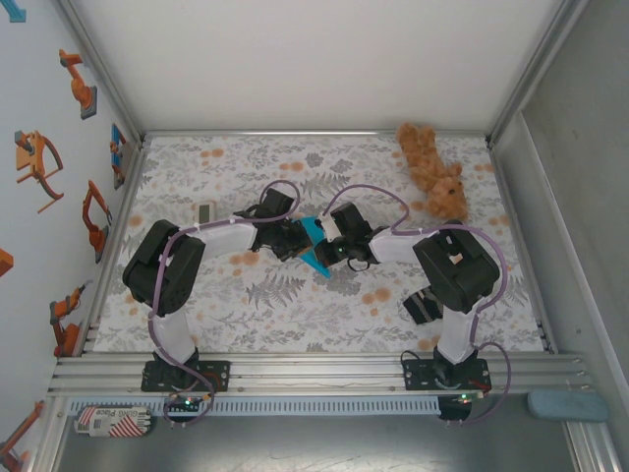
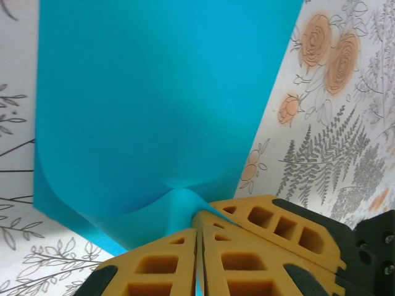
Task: Fold a paper plane with a square sheet of paper (pick it up from the middle)
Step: Third fold the triangle at the center of the table.
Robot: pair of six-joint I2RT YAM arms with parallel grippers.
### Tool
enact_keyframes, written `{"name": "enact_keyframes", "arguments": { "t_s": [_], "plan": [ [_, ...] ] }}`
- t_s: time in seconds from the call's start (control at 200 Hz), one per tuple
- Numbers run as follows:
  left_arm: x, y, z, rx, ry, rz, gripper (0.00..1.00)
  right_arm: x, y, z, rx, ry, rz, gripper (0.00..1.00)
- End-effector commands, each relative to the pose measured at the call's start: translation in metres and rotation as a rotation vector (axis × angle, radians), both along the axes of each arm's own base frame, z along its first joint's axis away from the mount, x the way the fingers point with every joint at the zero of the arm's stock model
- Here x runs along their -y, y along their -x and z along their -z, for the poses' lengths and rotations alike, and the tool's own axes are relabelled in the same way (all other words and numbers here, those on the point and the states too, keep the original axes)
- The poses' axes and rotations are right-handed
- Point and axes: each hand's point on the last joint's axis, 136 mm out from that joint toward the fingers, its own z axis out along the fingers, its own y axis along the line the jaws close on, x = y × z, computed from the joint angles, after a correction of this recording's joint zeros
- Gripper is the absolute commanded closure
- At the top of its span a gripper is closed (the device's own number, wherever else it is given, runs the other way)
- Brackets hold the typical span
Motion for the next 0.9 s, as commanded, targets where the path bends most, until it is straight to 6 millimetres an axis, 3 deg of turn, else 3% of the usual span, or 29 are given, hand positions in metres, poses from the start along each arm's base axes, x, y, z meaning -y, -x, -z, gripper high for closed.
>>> {"name": "enact_keyframes", "arguments": {
  "t_s": [0.0, 0.896],
  "plan": [
    [-0.008, 0.01, 0.013, -0.044, -0.049, -0.01, 0.9, 0.014, 0.008, 0.017, -0.067, 0.065, 0.031, 1.0],
    [-0.024, 0.02, 0.032, -0.099, -0.14, -0.03, 0.9, 0.015, 0.009, 0.022, -0.081, 0.074, 0.031, 1.0]
  ]
}}
